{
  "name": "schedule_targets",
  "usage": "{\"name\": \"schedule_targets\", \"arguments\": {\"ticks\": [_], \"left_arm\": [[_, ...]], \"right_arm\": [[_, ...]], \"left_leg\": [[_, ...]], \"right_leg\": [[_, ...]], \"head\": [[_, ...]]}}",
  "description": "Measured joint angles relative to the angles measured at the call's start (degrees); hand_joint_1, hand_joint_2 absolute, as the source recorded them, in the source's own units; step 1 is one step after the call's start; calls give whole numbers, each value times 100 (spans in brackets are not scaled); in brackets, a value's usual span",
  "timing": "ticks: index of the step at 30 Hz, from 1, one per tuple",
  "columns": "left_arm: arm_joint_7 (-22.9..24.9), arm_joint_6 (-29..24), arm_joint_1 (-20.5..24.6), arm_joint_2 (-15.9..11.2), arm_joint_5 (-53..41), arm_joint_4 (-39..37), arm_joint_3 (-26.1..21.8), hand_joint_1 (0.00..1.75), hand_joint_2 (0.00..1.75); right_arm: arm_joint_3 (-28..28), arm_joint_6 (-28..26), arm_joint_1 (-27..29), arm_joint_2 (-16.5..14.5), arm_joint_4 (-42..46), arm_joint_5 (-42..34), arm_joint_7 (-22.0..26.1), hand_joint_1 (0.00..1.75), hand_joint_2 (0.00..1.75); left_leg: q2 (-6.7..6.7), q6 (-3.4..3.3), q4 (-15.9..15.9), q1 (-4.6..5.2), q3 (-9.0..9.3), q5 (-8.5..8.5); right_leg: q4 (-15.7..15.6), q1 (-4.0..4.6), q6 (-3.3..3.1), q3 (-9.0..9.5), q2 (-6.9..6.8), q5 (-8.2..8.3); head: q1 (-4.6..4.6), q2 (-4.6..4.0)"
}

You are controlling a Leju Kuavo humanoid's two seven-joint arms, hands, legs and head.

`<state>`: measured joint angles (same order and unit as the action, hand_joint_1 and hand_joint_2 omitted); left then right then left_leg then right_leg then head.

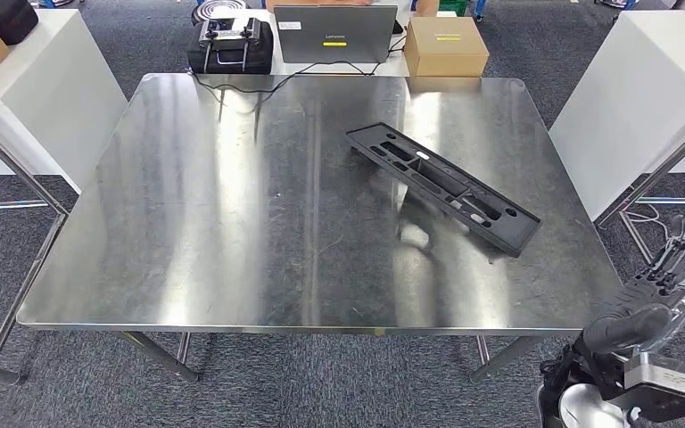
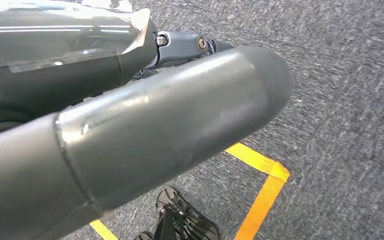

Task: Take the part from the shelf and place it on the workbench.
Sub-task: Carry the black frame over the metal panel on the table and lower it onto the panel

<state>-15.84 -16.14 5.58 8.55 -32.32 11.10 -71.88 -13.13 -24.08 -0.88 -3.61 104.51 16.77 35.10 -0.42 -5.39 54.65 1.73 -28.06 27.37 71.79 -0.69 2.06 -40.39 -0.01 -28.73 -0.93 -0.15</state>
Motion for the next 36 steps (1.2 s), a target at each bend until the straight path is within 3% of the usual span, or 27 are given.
{"name": "schedule_targets", "arguments": {"ticks": [3,5,8,10,12,13,14,15,16,18,20,22,24,25,27,28,29,30,31,32,34,35,36], "left_arm": [[7,4,10,13,4,0,-5,0,0],[-9,20,18,16,12,1,-15,0,0],[-31,37,20,18,31,2,-57,0,0],[-34,38,22,24,43,3,-84,0,0],[-34,38,23,31,51,2,-94,0,0],[-33,38,22,33,54,2,-96,0,0],[-33,38,20,36,55,2,-98,0,0],[-32,38,19,38,56,2,-100,0,0],[-32,40,21,39,58,2,-101,0,0],[-33,54,33,39,61,2,-104,0,0],[-45,87,44,41,62,2,-108,0,0],[-62,118,44,39,56,3,-110,0,0],[-72,135,45,40,47,4,-110,0,0],[-75,141,45,42,45,4,-110,0,0],[-79,151,45,40,43,4,-110,0,0],[-80,151,43,39,43,4,-111,0,0],[-80,151,41,39,43,4,-111,0,0],[-80,151,40,40,43,4,-112,0,0],[-80,151,40,42,43,4,-112,0,0],[-80,152,41,43,38,4,-112,0,0],[-79,158,42,46,21,4,-112,0,0],[-76,164,43,48,13,4,-112,0,0],[-68,178,43,50,9,4,-112,0,0]], "right_arm": [[89,92,-100,-36,-154,-123,-35,0,0],[151,152,-139,-65,-234,-218,-42,0,0],[218,224,-175,-107,-317,-309,-48,0,0],[242,278,-200,-138,-370,-357,-61,0,0],[271,332,-204,-160,-430,-403,-74,0,0],[288,352,-201,-165,-462,-418,-77,0,0],[302,366,-199,-168,-491,-430,-78,0,0],[314,376,-197,-171,-517,-438,-78,0,0],[324,385,-197,-173,-539,-442,-79,0,0],[337,402,-199,-175,-574,-449,-81,0,0],[349,418,-203,-182,-612,-453,-85,0,0],[364,421,-203,-194,-651,-445,-90,0,0],[405,413,-200,-203,-683,-416,-98,0,0],[431,408,-199,-205,-697,-400,-107,0,0],[473,403,-196,-207,-728,-385,-128,0,0],[486,403,-193,-206,-744,-383,-135,0,0],[497,402,-191,-206,-761,-383,-138,0,0],[503,402,-190,-206,-776,-383,-139,0,0],[507,401,-190,-206,-789,-380,-141,0,0],[509,396,-193,-207,-799,-371,-146,0,0],[509,384,-200,-212,-809,-331,-179,0,0],[511,377,-203,-215,-813,-307,-207,0,0],[514,374,-203,-218,-819,-288,-234,0,0]], "left_leg": [[-8,52,65,7,-42,19],[-12,112,123,18,-92,28],[-18,205,212,5,-153,80],[-15,307,597,-38,-318,402],[-6,408,1343,-107,-617,868],[-4,442,1655,-140,-731,1004],[-1,467,1788,-170,-755,1022],[1,482,1694,-197,-668,926],[6,488,1385,-220,-468,751],[14,477,537,-235,53,449],[7,432,109,-204,287,338],[-3,352,90,-167,215,269],[17,247,55,-167,106,146],[27,200,36,-172,30,72],[39,142,38,-158,-136,-59],[44,135,41,-141,-225,-125],[48,129,47,-123,-308,-192],[51,128,58,-106,-390,-257],[52,131,75,-92,-466,-315],[51,138,102,-83,-535,-365],[45,173,167,-62,-661,-446],[45,198,193,-56,-710,-487],[47,224,205,-53,-745,-530]], "right_leg": [[-1144,-13,68,717,2,268],[-1493,-3,46,913,6,279],[-1535,-44,-32,874,3,323],[-1556,-79,-122,820,-7,380],[-1553,-70,-176,740,-24,433],[-1551,-67,-184,697,-33,462],[-1548,-66,-183,655,-39,494],[-1547,-67,-173,617,-43,527],[-1546,-70,-155,585,-44,558],[-1543,-66,-103,539,-43,627],[-1548,-61,-25,520,-46,705],[-1581,-56,74,509,-51,799],[-1477,-54,103,427,-44,691],[-1271,-46,74,339,-38,490],[-552,-46,-9,114,-28,-54],[-175,-45,-13,40,-26,-239],[82,-42,14,34,-26,-305],[150,-34,61,126,-25,-260],[9,-27,105,315,-25,-145],[-327,-14,128,601,-23,-30],[-1157,28,82,1180,-19,3],[-1453,48,44,1346,-18,-40],[-1601,70,12,1397,-17,-85]], "head": [[-3,0],[-5,0],[-6,0],[-33,0],[-66,0],[-66,0],[-67,0],[-67,0],[-68,0],[-69,0],[-63,0],[-52,0],[-42,0],[-28,0],[4,0],[12,0],[14,0],[16,0],[17,0],[17,0],[16,0],[16,0],[14,0]]}}
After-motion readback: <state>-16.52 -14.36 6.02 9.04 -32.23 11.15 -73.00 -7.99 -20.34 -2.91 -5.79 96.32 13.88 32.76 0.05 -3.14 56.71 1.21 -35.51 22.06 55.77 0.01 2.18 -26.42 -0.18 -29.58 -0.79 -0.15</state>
